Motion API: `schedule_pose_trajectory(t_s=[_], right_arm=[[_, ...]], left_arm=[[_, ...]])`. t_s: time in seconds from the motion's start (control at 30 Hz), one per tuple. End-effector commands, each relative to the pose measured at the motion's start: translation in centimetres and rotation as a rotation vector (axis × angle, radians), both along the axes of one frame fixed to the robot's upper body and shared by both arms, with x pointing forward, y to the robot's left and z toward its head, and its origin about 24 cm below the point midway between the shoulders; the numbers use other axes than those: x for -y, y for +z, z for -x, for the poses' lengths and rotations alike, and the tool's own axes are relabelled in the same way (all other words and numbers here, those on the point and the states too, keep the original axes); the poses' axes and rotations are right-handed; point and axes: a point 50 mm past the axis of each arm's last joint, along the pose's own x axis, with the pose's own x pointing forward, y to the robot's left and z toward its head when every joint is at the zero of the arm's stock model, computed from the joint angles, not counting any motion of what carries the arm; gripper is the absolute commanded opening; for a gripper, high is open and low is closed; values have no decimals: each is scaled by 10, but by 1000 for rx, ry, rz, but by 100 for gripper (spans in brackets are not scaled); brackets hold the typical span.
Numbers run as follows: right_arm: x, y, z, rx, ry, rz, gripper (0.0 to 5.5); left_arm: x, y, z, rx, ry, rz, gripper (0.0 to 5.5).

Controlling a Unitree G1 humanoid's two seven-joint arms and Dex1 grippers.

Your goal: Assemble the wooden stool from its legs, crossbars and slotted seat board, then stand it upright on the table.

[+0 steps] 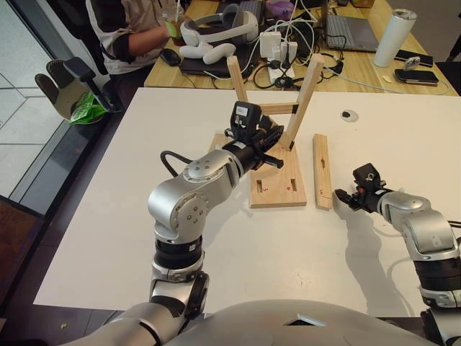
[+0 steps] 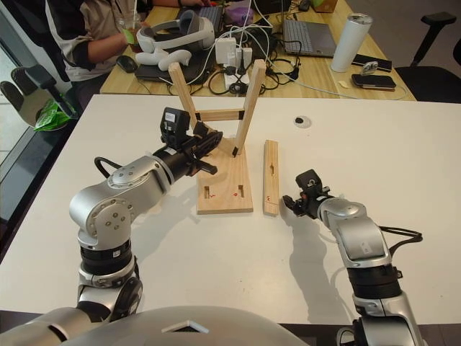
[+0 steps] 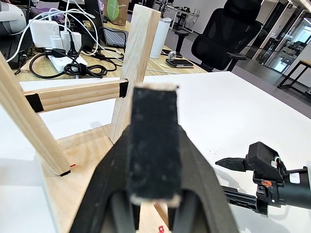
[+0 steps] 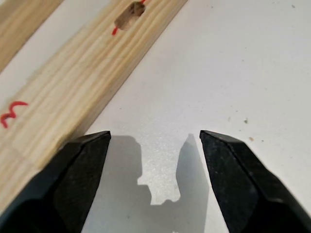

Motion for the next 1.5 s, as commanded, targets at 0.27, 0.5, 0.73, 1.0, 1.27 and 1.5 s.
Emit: schedule_pose_trajectory(t_s=[0.27, 0.5, 0.73, 1.0, 1.27, 1.5], right_arm=[[-82, 11, -10, -22, 147, -272, 339], [-126, 14, -5, -46, 212, -376, 339], [-81, 56, -28, 94, 281, -313, 339], [-67, 8, -94, 39, 119, -252, 339], [-86, -16, -62, -167, 205, -288, 339], [-95, 22, -11, -154, 254, -350, 339]], left_arm=[[-7, 9, -10, 50, 19, -58, 41], [-8, 7, -12, 55, 1, -81, 41], [-8, 3, -7, 57, -10, -114, 41], [-2, 3, -9, 63, -32, -119, 41], [-10, 4, -9, 72, -3, -128, 41], [-13, 2, -5, 72, 22, -132, 41]])
